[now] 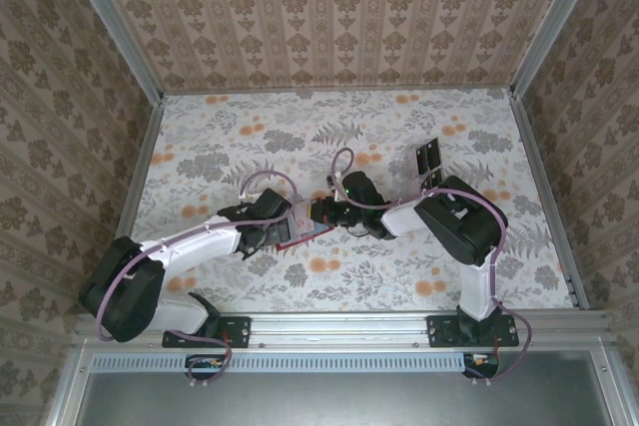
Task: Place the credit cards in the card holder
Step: Insert the credit card into the card slot.
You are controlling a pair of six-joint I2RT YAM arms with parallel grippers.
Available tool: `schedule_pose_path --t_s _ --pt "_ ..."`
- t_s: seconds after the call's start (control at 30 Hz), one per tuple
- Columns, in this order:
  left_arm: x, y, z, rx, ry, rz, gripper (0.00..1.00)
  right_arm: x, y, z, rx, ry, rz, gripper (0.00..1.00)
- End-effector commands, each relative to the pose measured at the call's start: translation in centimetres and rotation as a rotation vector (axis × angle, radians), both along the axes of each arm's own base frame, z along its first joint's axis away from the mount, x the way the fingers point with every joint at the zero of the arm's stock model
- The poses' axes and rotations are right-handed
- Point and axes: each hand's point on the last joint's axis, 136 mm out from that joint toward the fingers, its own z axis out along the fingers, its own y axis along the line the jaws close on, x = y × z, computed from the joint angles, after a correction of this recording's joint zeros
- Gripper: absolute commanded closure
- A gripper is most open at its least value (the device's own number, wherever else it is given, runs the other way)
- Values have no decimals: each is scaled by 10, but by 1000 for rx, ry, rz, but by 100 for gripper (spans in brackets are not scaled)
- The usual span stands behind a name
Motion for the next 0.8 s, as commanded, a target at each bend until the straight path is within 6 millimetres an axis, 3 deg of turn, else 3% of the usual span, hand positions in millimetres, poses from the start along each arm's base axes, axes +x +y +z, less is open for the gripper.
schedule_pose_path --t_s 0.0,0.4,0.77 --pt "-1 5 -5 29 12 10 0 -1 2 -8 -17 4 12 100" --pt "-13 24 -20 93 46 56 0 -13 6 -19 18 52 59 100" --pt "-12 34 -27 112 68 80 0 -24 2 -25 39 91 39 100"
